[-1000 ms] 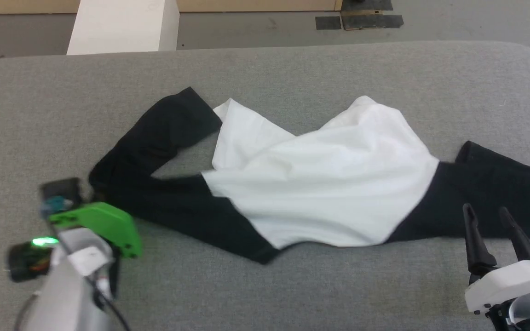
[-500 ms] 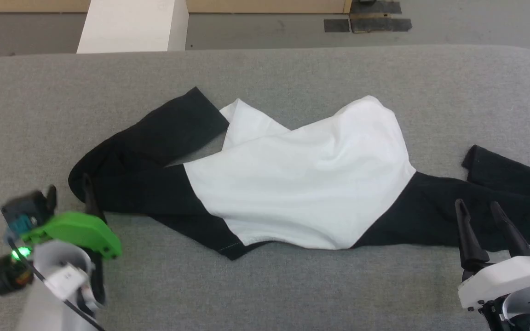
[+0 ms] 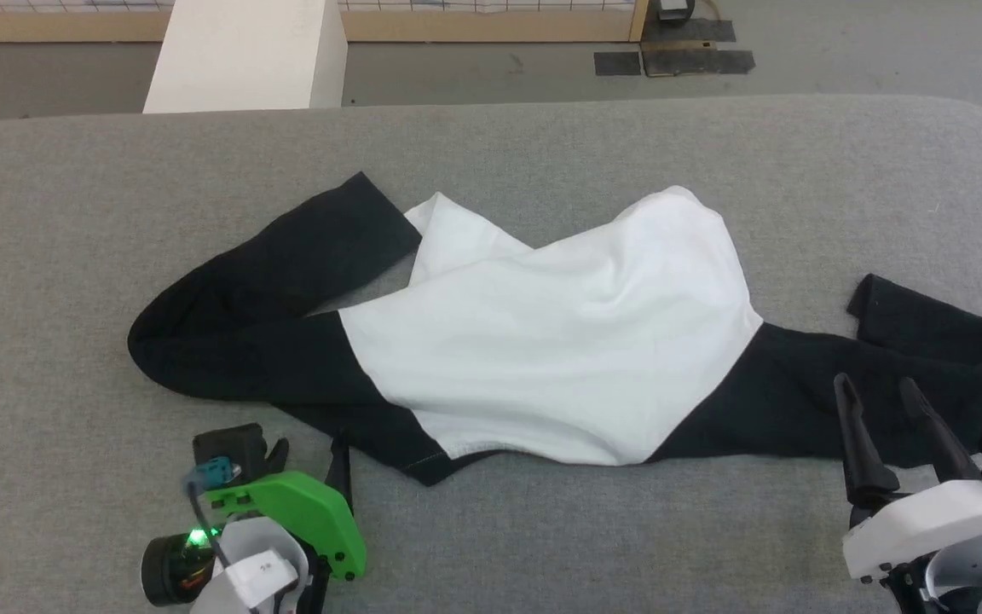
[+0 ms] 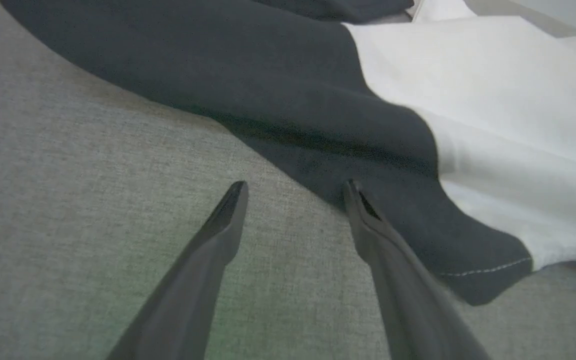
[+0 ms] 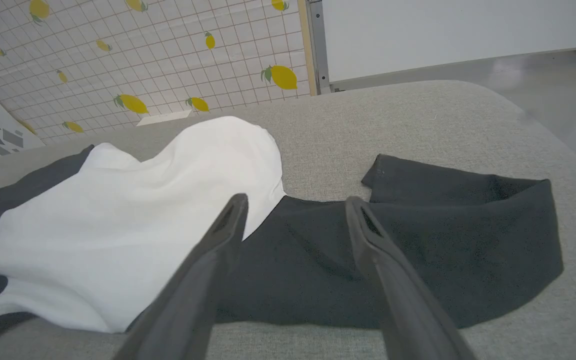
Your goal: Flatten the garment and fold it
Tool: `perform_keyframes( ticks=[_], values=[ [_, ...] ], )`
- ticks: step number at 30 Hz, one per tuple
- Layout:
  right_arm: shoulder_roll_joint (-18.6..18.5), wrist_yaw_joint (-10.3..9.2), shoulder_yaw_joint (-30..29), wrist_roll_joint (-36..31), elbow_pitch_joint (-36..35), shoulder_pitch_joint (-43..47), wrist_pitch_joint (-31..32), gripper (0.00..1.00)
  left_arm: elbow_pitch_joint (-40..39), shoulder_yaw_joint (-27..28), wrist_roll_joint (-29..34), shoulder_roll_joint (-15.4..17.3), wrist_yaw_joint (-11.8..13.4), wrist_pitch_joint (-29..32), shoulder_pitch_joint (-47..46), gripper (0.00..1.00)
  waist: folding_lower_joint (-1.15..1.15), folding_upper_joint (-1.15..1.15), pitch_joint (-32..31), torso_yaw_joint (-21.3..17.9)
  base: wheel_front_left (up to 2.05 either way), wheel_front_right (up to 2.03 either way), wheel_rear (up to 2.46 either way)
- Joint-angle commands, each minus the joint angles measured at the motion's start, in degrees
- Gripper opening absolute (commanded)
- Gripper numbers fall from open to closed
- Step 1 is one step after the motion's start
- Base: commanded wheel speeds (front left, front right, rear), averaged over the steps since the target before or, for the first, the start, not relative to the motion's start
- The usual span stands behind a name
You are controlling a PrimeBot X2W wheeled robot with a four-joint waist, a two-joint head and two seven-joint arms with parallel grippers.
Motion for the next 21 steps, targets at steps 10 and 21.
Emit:
perform_keyframes(
  ticks=[10,21],
  values=[
    [0.08,-0.09,0.57,0.94,-0.49,-0.27,-0.11,1.00,6.06,-0.65,1.29,2.15,1.46,7.78,-6.38,1.00,0.00,0.61,2.01,-2.13,0.00,0.00,0.00],
    [0.08,-0.09,1.56,1.45,-0.44,1.67,3.28,1.00,2.27,2.18,-0.17,3.93,2.77,5.35,-3.15,0.00,0.00,0.61,1.56,-2.53,0.00,0.00,0.00]
  ],
)
